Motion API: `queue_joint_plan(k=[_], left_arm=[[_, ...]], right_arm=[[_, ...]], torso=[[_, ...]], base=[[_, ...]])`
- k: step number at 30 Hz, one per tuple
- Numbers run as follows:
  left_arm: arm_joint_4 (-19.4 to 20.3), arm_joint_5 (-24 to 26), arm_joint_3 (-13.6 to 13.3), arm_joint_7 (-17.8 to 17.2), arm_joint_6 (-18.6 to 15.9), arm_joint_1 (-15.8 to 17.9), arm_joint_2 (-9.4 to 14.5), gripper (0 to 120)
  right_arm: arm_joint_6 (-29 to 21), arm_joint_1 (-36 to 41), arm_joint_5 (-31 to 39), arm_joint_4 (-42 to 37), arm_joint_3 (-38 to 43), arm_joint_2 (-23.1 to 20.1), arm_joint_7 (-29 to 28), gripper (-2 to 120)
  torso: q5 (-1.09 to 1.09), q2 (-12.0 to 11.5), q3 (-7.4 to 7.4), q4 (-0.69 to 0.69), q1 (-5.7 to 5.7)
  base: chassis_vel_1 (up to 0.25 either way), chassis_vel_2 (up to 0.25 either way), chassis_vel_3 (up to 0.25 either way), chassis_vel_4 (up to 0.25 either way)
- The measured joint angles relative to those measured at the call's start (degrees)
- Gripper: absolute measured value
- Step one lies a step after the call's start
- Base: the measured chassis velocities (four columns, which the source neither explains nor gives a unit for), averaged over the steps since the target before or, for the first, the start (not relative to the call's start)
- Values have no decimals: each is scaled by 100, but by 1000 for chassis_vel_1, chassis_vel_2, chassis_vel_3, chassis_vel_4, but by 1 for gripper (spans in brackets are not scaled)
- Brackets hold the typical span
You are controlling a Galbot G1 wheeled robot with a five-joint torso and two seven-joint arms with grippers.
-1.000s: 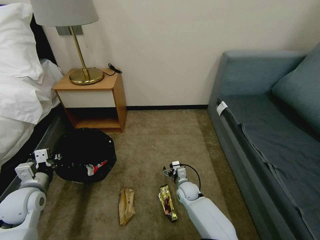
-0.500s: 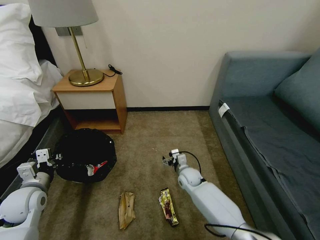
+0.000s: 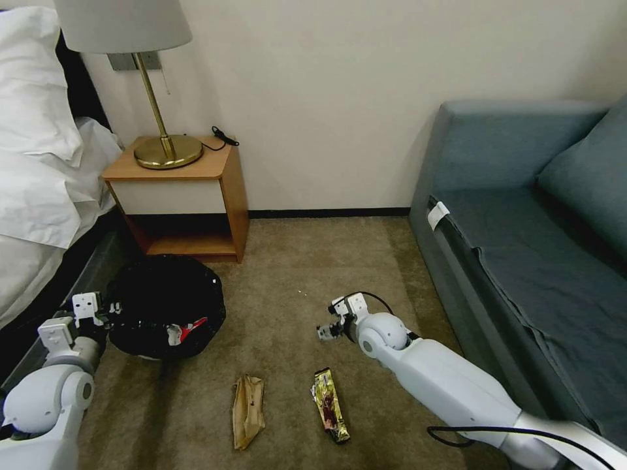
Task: Pick up the trash bin, then pick up the garbage on the floor and place it into the trash bin.
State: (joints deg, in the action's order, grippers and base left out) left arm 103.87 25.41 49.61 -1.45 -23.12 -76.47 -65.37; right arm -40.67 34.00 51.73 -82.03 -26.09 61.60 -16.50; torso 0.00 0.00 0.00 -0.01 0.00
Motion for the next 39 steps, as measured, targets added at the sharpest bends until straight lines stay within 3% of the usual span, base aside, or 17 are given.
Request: queue_joint_plan(k=[13, 39], left_arm=[[-81, -57, -75, 3, 5, 73, -47, 4], [41, -76, -23, 20, 124, -174, -46, 4]], right_arm=[[-192, 108, 171, -54, -216, 77, 87, 100], [139, 438, -888, 823, -470, 714, 428, 100]], torso=[[0, 0, 0, 1, 0], [-1, 0, 0, 1, 0]], base=[[0, 0, 0, 0], [0, 0, 0, 0]])
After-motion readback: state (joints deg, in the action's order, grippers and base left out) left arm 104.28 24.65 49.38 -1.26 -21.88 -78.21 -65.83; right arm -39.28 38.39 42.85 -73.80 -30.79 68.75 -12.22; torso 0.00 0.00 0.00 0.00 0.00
